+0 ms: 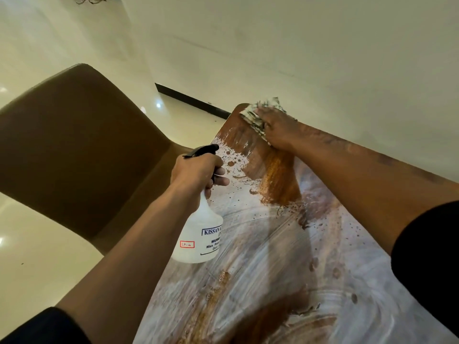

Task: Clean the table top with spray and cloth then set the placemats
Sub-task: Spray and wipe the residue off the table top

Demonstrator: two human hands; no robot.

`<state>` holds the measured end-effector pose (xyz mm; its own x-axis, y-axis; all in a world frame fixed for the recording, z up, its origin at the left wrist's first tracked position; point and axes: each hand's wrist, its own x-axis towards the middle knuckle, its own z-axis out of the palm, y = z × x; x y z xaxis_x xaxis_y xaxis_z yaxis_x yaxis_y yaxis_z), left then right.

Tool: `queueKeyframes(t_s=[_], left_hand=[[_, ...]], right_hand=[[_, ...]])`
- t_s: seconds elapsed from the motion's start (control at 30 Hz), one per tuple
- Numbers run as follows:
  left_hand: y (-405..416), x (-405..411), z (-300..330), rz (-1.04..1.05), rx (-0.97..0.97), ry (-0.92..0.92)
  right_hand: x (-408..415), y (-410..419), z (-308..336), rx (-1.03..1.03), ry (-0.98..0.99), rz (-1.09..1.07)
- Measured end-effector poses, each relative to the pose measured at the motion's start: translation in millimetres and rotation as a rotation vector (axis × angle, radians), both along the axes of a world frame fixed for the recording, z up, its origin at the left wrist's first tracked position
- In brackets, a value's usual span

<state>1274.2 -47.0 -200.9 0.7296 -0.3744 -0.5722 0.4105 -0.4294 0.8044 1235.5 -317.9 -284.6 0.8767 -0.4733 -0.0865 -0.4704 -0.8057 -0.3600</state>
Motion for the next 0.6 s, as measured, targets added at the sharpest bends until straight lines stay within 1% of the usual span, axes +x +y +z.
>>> queueKeyframes(t_s=[0.07, 0.13, 0.3, 0.4, 0.5, 0.6], left_hand=[[3, 0, 0, 0.025, 0.001, 0.023], [7, -2, -3, 0.048, 0.000, 0.054], [15, -5, -12, 0.045, -0.013, 0.077], [18, -8, -17, 0.037, -0.006, 0.053], [23, -11, -17, 0.042, -0.020, 0.031], [30, -14, -13, 0.062, 0.004, 0.046]], right_hand=[[-8, 2, -1, -0.022, -0.016, -0.096], [-12, 9, 0, -0.031, -0.031, -0.148], [0, 18, 6, -0.014, 0.005, -0.203], [19, 33, 13, 0.071, -0.029, -0.234], [36, 62, 10, 0.125, -0.062, -0.164], [32, 101, -1, 0.185, -0.105, -0.062]])
